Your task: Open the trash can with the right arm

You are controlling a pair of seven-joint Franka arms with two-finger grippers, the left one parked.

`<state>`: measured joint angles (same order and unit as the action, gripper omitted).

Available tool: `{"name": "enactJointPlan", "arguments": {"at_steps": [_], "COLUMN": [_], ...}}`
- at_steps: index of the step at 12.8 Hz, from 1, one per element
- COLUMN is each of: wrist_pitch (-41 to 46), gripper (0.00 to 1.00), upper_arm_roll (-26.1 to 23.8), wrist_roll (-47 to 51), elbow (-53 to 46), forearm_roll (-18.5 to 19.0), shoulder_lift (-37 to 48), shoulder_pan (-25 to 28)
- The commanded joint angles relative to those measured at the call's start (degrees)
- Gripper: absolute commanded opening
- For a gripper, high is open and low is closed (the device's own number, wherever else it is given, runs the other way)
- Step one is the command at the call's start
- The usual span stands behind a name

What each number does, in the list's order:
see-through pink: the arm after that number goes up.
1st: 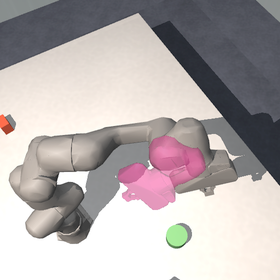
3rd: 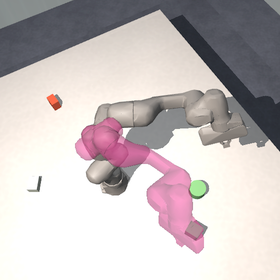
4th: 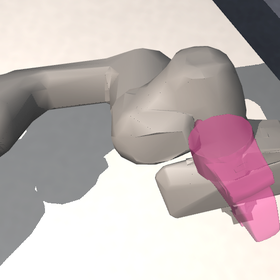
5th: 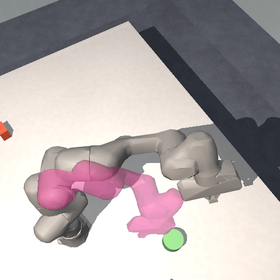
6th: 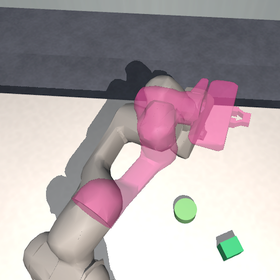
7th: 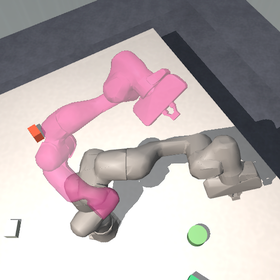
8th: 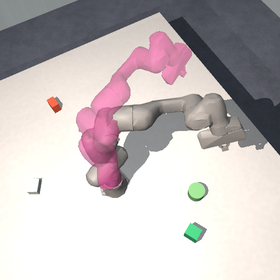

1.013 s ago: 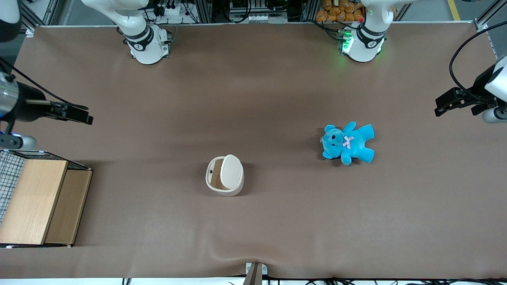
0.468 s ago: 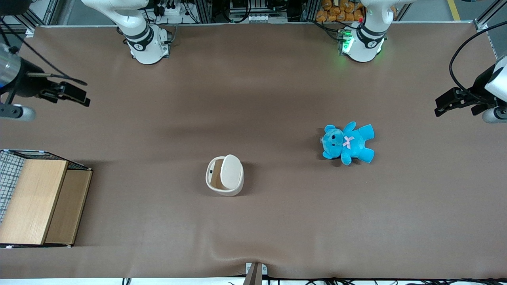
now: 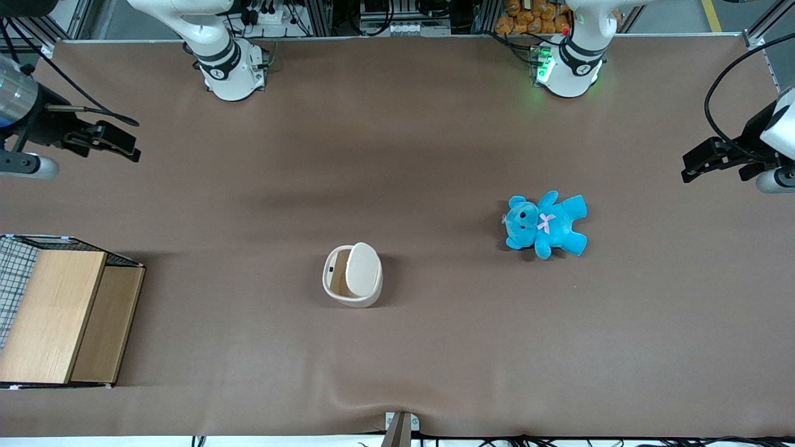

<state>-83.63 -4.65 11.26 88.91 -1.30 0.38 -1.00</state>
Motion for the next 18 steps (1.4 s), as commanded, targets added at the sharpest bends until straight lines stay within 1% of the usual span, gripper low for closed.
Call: {"name": "enactJointPlan", "arguments": {"at_steps": [1,6,7,8,10,11,18], "wrist_pitch": [1.89,1.89,1.80,1.63,1.19,1.18,1.18], "gripper": [1.00,1.00,1.00,1.00,1.00,1.00,1.00], "upper_arm_roll": [-0.09,0.08,0.78,1.74,4.73,5.09,6.23], "wrist_roll": [-0.71,-0.71,-1.41,-3.33,-10.26,-11.25,-12.22], "elbow": [-4.27,-4.28,-4.28,-4.28,-4.19,-4.19,-4.01], "forearm_roll": [1.57,1.48,1.48,1.48,1.39,1.39,0.95], "shoulder_lift": [-2.75,-2.49,-2.49,-2.49,-2.67,-2.67,-2.67], "shoulder_pan": [-0.14,-0.40,-0.23,-0.23,-0.14,-0.23,-0.23]}}
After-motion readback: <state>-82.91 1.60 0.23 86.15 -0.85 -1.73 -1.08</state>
